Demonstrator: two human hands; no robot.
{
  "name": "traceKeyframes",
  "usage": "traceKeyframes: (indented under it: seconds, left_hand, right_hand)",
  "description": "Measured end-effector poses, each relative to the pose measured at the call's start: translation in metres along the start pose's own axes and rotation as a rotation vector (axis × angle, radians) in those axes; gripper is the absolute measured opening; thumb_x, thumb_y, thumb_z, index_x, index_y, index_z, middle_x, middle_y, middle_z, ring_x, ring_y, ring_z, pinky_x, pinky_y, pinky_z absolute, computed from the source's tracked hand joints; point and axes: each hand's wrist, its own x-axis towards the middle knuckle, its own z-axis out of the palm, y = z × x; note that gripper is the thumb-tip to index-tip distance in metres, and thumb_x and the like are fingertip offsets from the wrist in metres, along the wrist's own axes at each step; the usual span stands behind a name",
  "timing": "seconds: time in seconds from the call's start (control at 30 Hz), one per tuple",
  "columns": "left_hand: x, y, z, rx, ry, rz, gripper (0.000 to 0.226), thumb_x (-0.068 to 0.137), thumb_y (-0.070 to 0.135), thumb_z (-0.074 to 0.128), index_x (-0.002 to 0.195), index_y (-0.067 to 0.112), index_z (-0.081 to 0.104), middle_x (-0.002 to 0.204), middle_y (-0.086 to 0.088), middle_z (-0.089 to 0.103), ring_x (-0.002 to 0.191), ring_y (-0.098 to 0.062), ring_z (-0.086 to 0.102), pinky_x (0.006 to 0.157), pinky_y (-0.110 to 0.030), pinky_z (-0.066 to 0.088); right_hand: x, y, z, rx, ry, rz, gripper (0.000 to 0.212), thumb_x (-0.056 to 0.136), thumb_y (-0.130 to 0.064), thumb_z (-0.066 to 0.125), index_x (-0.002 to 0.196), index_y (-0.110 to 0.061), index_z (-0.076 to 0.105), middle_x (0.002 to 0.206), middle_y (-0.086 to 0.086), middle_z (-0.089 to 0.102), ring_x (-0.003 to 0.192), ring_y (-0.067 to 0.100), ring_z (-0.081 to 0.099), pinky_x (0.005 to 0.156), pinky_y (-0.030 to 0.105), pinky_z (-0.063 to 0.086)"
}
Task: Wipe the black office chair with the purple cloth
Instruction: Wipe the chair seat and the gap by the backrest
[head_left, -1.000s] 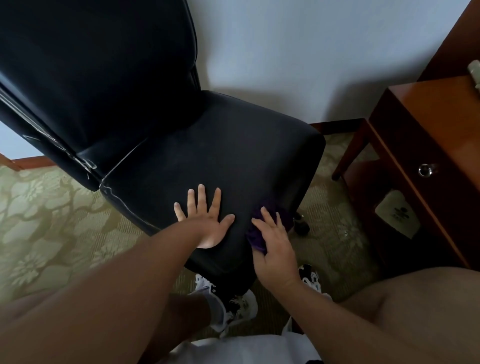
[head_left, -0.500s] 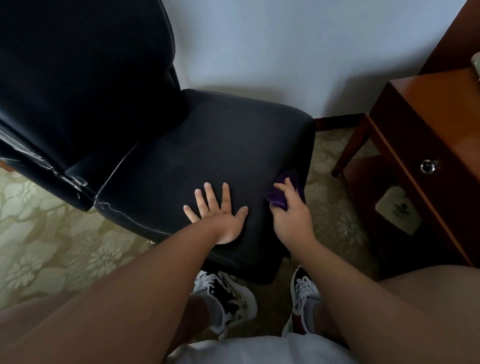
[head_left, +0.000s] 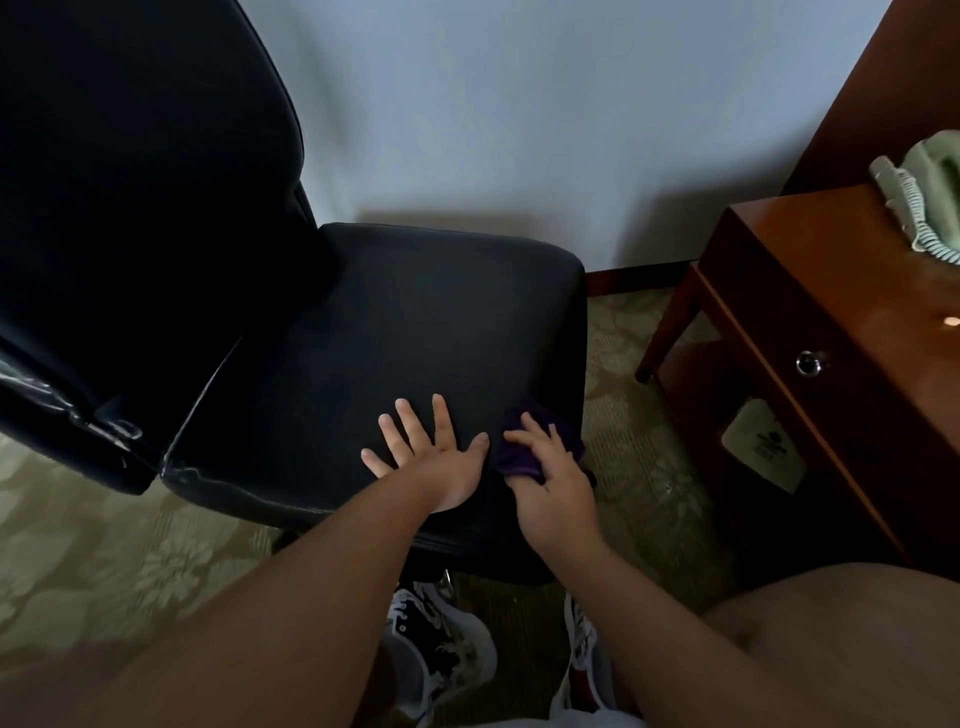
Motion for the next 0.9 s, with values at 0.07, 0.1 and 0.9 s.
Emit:
traceKeyframes:
  seconds: [0.07,0.1,0.9]
  left_hand:
    - [0.002,0.002,0.002,-0.008,0.009,-0.005,0.080,0.090,0.073,0.013,0.143,0.036,-0.034,0.149,-0.006,-0.046,0.138,-0.030,-0.039,0.108,-0.061,-0.018]
    - [0.003,0.004,0.004,-0.013,0.014,-0.009,0.080,0.090,0.073,0.013,0.143,0.036,-0.034,0.149,-0.006,-0.046,0.138,-0.030,-0.039,0.108,-0.061,-0.018]
    - [0.014,0.048,0.014,-0.060,0.103,-0.129,0.083,0.089,0.074,0.014,0.146,0.034,-0.031,0.151,-0.010,-0.042,0.140,-0.034,-0.035,0.108,-0.065,-0.015]
  right_hand:
    - [0.018,-0.001,-0.007,0.048,-0.047,0.036,0.044,0.092,-0.011,0.067,0.110,-0.050,0.058,0.152,-0.020,0.039,0.152,0.011,0.017,0.125,0.042,0.004]
    - [0.027,-0.002,-0.010,0.078,-0.063,0.052,0.048,0.090,-0.009,0.067,0.106,-0.053,0.057,0.154,-0.018,0.039,0.152,0.011,0.015,0.125,0.043,0.003]
    - [-0.001,0.015,-0.017,-0.069,0.128,-0.059,0.047,0.090,-0.012,0.065,0.134,-0.029,0.062,0.151,-0.013,0.046,0.147,0.011,0.030,0.123,0.044,0.025]
